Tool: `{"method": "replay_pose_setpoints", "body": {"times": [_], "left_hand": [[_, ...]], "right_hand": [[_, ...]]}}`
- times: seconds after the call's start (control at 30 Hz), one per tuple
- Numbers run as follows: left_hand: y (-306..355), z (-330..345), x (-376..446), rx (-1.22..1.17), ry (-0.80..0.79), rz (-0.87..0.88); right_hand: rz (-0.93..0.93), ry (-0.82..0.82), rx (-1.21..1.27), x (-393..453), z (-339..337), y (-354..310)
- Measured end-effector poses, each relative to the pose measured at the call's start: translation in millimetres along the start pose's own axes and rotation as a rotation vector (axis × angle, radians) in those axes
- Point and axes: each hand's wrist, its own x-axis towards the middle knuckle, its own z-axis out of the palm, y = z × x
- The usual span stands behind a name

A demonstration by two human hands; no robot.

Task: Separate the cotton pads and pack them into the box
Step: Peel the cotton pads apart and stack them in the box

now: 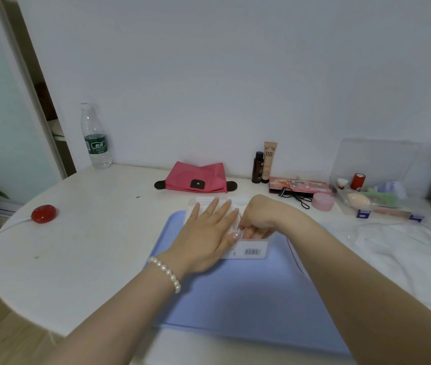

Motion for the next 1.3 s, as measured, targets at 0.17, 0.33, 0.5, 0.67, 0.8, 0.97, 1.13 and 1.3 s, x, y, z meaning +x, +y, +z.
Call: {"method": "replay_pose_setpoints", "body": {"times": [0.17, 0.33, 0.5, 0.67, 0.8, 0.97, 1.13, 1.3], "left_hand": [[-6.7, 6.3, 4.2, 0.121, -0.117, 0.06], [-6.4, 0.0, 0.6, 0.054, -0.049, 0.053], [34.0, -6.4, 12.8, -0.113, 0.235, 0.191], [109.4, 1.2, 39.7, -0.29, 0.067, 0.272], [147.9, 20.6, 61.5, -0.274, -0.038, 0.231], [154.9, 28.6, 61.6, -0.424, 0.299, 0.055], [143.0, 25.9, 52.5, -0.487, 0.184, -0.186], [134.7, 33.0, 50.5, -0.719, 0.133, -0.166]], "right_hand": [[-0.108, 0.049, 0.056, -7.1, 1.4, 13.4], [-0.342, 0.196, 0.213, -14.6, -0.4, 37.5], [-0.276, 0.553, -0.085, -38.3, -38.7, 72.3], [0.09, 0.544, -0.357, -71.9, -54.1, 120.0], [0.346, 0.374, -0.451, -87.4, -29.6, 154.3], [0.272, 0.457, -0.246, -96.1, -11.2, 168.0], [0.218, 0.449, -0.314, -92.6, -1.1, 157.6], [0.234, 0.457, -0.4, -75.9, 15.2, 147.6]]}}
